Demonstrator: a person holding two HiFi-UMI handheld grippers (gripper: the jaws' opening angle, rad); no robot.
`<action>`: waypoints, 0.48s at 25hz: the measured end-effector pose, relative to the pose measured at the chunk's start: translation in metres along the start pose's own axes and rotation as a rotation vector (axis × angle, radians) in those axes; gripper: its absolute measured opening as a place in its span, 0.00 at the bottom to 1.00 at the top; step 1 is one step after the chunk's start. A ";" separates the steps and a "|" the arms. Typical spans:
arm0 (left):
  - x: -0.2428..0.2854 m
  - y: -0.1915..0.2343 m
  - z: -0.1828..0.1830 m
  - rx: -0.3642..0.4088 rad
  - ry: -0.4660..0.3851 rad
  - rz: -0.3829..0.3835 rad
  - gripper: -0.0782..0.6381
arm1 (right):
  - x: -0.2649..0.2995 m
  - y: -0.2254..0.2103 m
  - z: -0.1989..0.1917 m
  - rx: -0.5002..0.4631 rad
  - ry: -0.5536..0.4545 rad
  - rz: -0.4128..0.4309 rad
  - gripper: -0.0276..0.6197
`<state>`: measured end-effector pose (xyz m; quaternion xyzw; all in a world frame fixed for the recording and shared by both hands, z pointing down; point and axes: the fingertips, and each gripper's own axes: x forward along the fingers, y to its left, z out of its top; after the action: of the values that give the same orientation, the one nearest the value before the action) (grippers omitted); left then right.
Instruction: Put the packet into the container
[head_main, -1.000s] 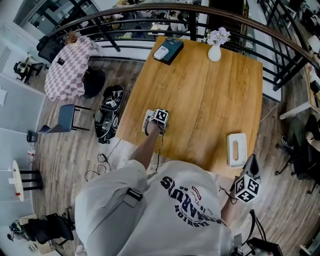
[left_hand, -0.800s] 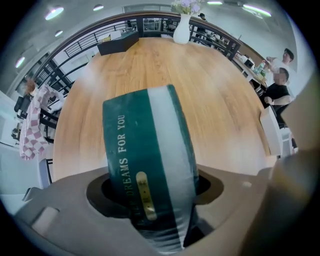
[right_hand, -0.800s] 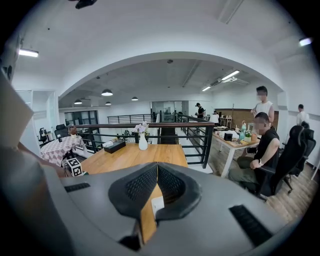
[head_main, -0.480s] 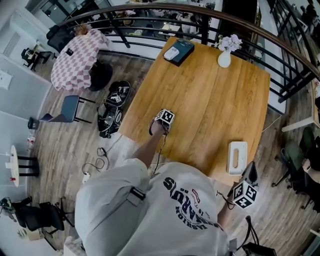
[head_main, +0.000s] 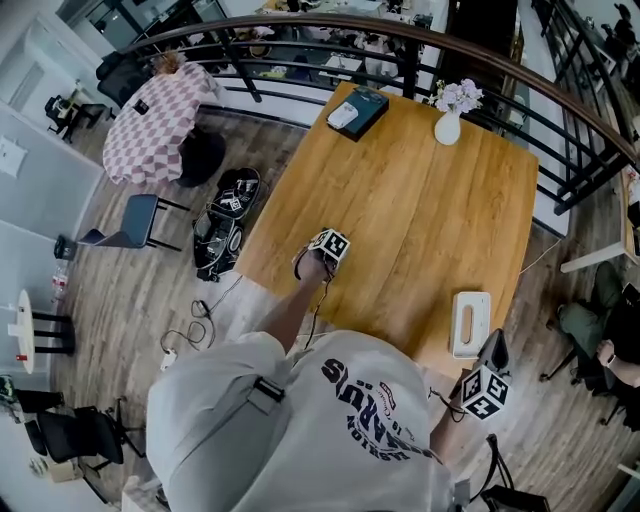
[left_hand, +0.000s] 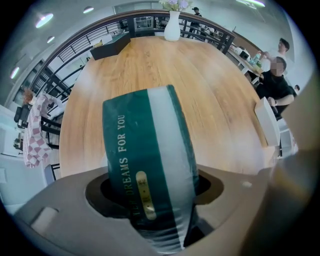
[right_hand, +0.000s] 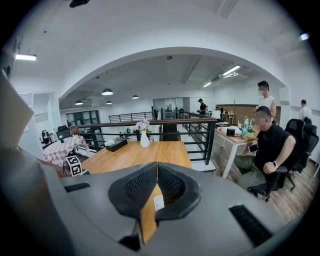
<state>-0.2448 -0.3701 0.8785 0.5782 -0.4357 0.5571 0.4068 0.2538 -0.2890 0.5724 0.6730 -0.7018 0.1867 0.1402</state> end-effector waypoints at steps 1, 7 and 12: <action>-0.005 0.000 -0.001 -0.003 0.006 0.000 0.55 | 0.001 0.000 -0.001 0.000 0.002 0.000 0.05; -0.058 -0.002 -0.003 0.034 0.022 0.001 0.55 | 0.005 -0.003 -0.004 0.005 0.022 0.004 0.05; -0.128 0.005 0.008 0.074 -0.038 -0.003 0.55 | 0.010 0.000 -0.002 -0.004 0.034 0.016 0.05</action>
<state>-0.2471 -0.3724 0.7500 0.6041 -0.4215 0.5611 0.3776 0.2527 -0.2971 0.5786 0.6639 -0.7050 0.1978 0.1519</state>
